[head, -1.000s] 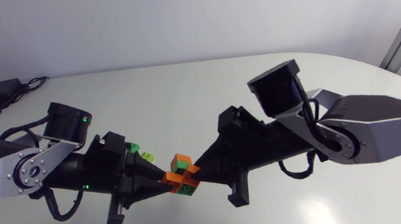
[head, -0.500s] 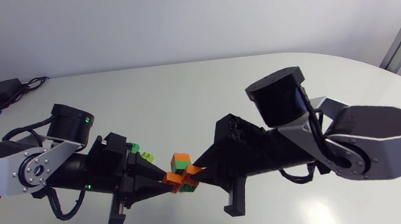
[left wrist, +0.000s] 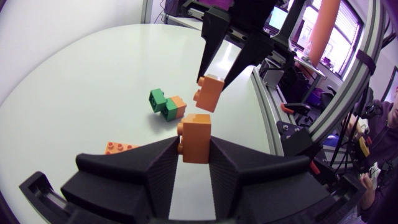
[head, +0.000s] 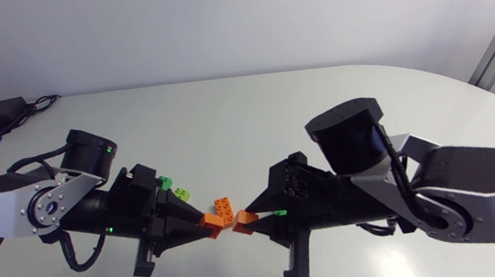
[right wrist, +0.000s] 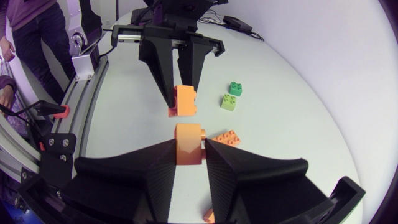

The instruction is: Disassemble duplo

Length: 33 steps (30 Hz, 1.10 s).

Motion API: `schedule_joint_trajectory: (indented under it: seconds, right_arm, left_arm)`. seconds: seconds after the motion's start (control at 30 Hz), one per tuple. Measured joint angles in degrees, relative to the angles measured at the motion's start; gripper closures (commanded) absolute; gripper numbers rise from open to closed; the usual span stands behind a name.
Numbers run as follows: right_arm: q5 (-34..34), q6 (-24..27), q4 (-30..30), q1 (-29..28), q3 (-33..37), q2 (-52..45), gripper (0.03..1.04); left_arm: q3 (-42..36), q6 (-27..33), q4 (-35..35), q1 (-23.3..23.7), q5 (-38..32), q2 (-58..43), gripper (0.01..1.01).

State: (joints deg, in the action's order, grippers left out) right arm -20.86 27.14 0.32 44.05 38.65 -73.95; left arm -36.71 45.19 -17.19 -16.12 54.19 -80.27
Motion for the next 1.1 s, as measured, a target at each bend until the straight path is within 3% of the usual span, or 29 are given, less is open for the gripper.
schedule_joint_trajectory:
  seconds: [0.33,0.7,1.1]
  right_arm:
    - [4.3,0.4,0.5,-0.2,0.0,0.5,0.8]
    - [18.4,-2.6,2.3,-5.3,2.6,-8.2,0.8]
    - [22.4,-4.0,2.4,-13.9,7.5,-15.7,0.8]
  left_arm:
    - [-0.4,-0.2,0.0,0.7,-1.0,-0.7,1.0]
    - [-1.0,-12.5,19.4,0.5,-27.9,-6.5,1.0]
    - [-1.0,-13.8,22.9,-0.9,-35.0,-9.4,0.966]
